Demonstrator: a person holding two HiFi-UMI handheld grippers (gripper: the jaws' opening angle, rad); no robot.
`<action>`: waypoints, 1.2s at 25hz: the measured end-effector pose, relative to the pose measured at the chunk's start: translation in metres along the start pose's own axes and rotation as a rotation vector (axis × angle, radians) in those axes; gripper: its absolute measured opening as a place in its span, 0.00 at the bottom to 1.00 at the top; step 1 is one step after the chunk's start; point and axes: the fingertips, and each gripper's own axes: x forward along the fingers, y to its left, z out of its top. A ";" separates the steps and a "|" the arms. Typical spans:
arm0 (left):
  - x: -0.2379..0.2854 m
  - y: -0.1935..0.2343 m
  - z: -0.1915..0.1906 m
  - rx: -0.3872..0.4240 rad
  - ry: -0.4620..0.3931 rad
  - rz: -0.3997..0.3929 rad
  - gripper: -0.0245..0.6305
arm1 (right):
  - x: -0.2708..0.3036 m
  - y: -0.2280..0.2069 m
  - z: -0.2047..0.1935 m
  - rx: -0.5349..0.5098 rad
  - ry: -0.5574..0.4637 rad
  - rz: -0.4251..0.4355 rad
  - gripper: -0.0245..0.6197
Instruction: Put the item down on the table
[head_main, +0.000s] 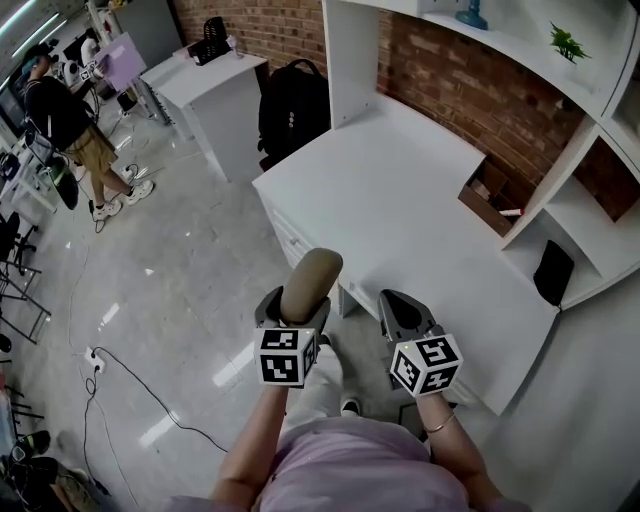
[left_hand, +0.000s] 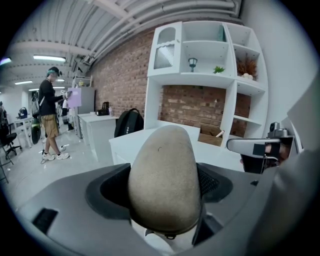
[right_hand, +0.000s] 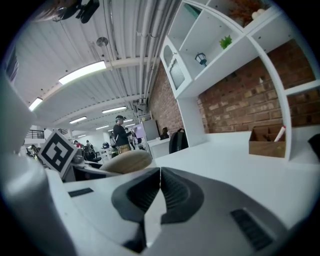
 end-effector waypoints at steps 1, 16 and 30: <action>0.009 0.004 0.005 0.001 0.002 -0.005 0.63 | 0.009 -0.003 0.002 0.001 0.003 -0.001 0.04; 0.141 0.075 0.084 0.028 0.030 -0.111 0.63 | 0.154 -0.046 0.062 -0.001 0.008 -0.083 0.04; 0.226 0.102 0.132 0.113 0.050 -0.205 0.63 | 0.217 -0.079 0.093 0.024 -0.009 -0.203 0.04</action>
